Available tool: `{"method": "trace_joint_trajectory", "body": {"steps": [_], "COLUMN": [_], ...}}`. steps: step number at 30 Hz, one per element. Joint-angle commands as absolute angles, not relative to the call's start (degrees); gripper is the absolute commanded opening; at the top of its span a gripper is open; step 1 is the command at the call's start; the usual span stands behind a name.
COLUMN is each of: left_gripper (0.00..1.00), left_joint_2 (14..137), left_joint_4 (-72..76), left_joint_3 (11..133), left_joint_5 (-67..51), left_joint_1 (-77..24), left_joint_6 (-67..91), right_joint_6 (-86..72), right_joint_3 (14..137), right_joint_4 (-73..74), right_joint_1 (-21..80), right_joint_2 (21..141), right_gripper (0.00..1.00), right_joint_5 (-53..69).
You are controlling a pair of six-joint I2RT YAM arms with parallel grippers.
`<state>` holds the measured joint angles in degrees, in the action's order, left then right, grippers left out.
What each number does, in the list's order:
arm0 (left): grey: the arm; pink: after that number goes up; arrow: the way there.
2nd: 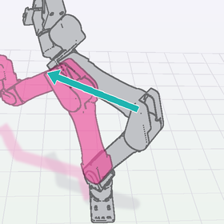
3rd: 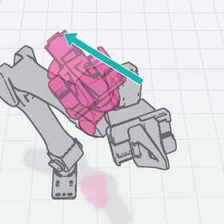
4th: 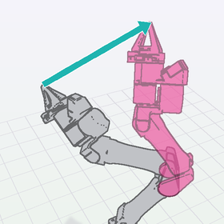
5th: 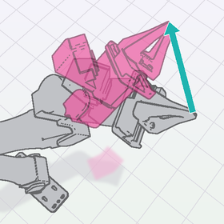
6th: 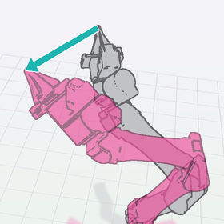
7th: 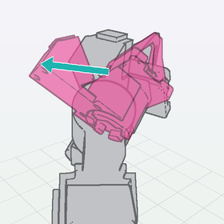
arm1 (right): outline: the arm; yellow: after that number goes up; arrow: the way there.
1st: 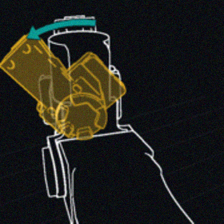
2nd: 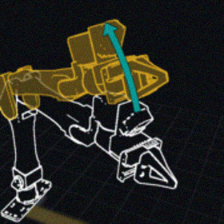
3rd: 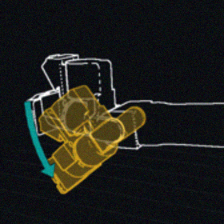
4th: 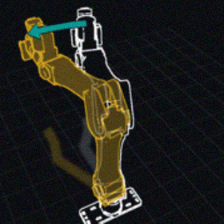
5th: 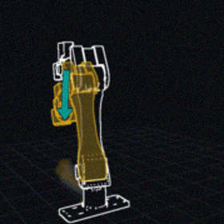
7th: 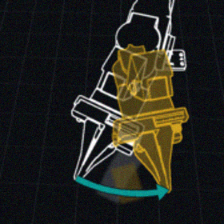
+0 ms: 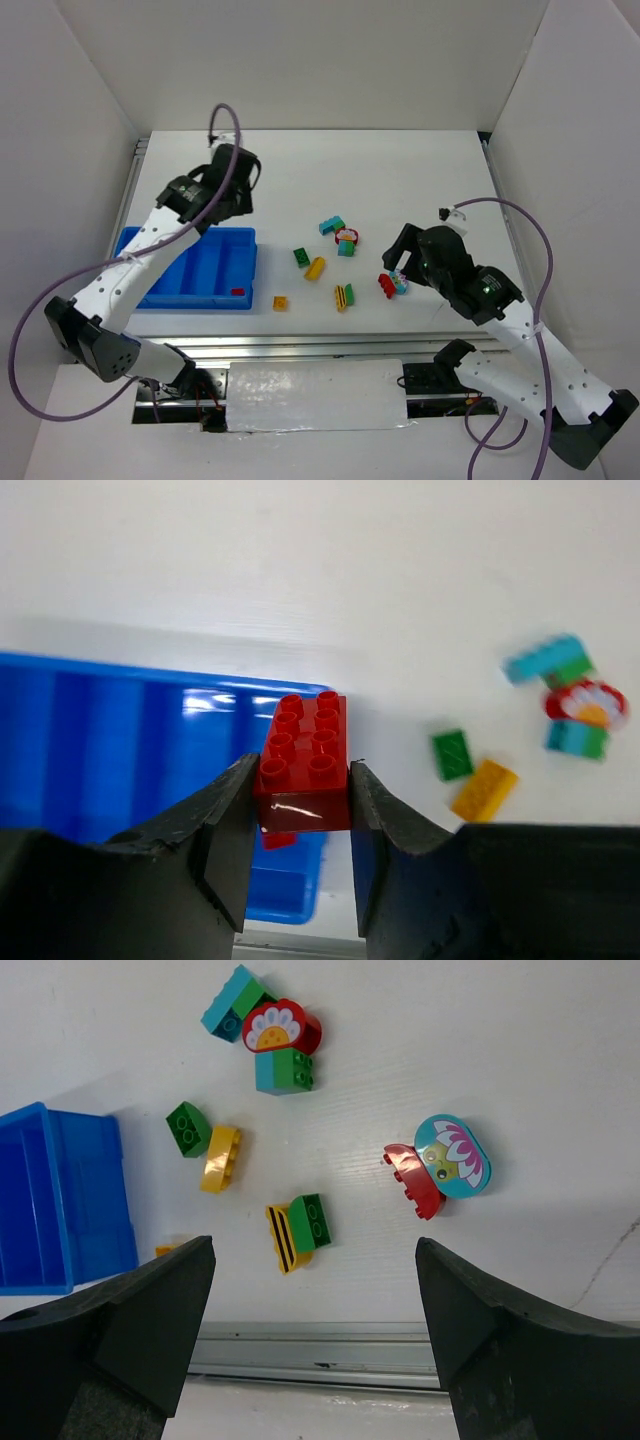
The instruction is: Sort the legos into containers by color
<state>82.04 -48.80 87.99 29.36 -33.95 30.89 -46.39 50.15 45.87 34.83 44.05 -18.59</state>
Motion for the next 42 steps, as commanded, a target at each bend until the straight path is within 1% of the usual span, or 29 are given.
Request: {"method": "trace_joint_trajectory", "body": {"steps": [1,2,4,12,16,18,21,22,23,24,27,28,29,30,31,35,37,39,42], "left_gripper": [0.00,0.00,0.00,0.00,0.06,0.11,0.28,0.39,0.46,0.60,0.75,0.77,0.85,0.98,1.00,0.99,1.00,1.00,0.99], "left_joint_2": [82.97,82.97,82.36,80.60,81.64,82.18,82.27,82.27,82.35,82.44,82.27,81.92,81.74,81.39,81.21,80.25,79.37,78.06,76.56], "left_joint_4": [-59.06,-58.89,-56.96,-51.77,-50.80,-50.45,-49.57,-49.31,-49.39,-49.57,-50.10,-50.27,-50.71,-51.06,-51.41,-54.40,-56.60,-57.30,-57.83], "left_joint_3": [87.19,85.80,83.51,77.79,75.59,74.62,72.34,72.16,72.07,72.33,73.29,73.65,74.09,75.31,76.02,81.54,83.49,85.69,87.27], "left_joint_5": [34.20,32.54,30.95,22.42,20.22,19.60,19.25,18.90,18.81,18.72,18.46,18.11,17.84,17.67,17.58,17.84,17.58,15.83,10.82], "left_joint_1": [-27.79,-25.16,-23.13,-21.53,-21.53,-21.53,-21.53,-21.53,-21.45,-21.53,-21.45,-21.53,-21.53,-21.53,-21.53,-21.53,-21.45,-21.53,-21.53], "left_joint_6": [34.46,33.84,31.57,27.51,27.16,27.07,27.68,27.69,27.69,27.69,27.60,27.60,27.42,27.51,27.51,27.68,27.25,26.37,24.00], "right_joint_6": [-45.09,-45.00,-44.56,-44.12,-44.12,-43.95,-43.95,-43.95,-43.95,-43.77,-42.89,-42.54,-42.63,-42.54,-42.71,-41.23,-38.17,-36.74,-34.72], "right_joint_3": [51.59,51.85,52.29,52.47,52.03,51.86,51.86,51.94,51.77,51.59,51.50,51.68,52.03,52.90,53.43,59.39,60.38,58.98,54.86], "right_joint_4": [42.98,42.89,42.72,41.57,41.57,41.48,41.22,40.87,40.61,40.43,38.94,38.24,38.32,38.15,38.14,41.12,43.33,44.11,43.16], "right_joint_1": [34.45,34.54,34.54,34.54,34.54,34.54,34.54,34.54,34.54,34.45,34.45,34.54,34.45,34.45,34.45,34.19,34.19,33.93,30.86], "right_joint_2": [44.82,45.09,45.87,47.11,47.02,47.11,47.37,47.46,47.55,47.81,49.65,50.53,51.67,54.38,56.06,67.20,69.95,71.80,70.93], "right_gripper": [0.89,0.89,0.89,0.89,0.89,0.89,0.89,0.89,0.89,0.89,0.89,0.89,0.89,0.89,0.89,0.89,0.88,0.88,0.90], "right_joint_5": [-18.28,-18.19,-17.93,-16.61,-16.61,-16.52,-16.35,-16.26,-16.17,-16.00,-15.21,-15.21,-15.29,-15.55,-15.90,-16.09,-14.34,-14.50,-13.89]}}
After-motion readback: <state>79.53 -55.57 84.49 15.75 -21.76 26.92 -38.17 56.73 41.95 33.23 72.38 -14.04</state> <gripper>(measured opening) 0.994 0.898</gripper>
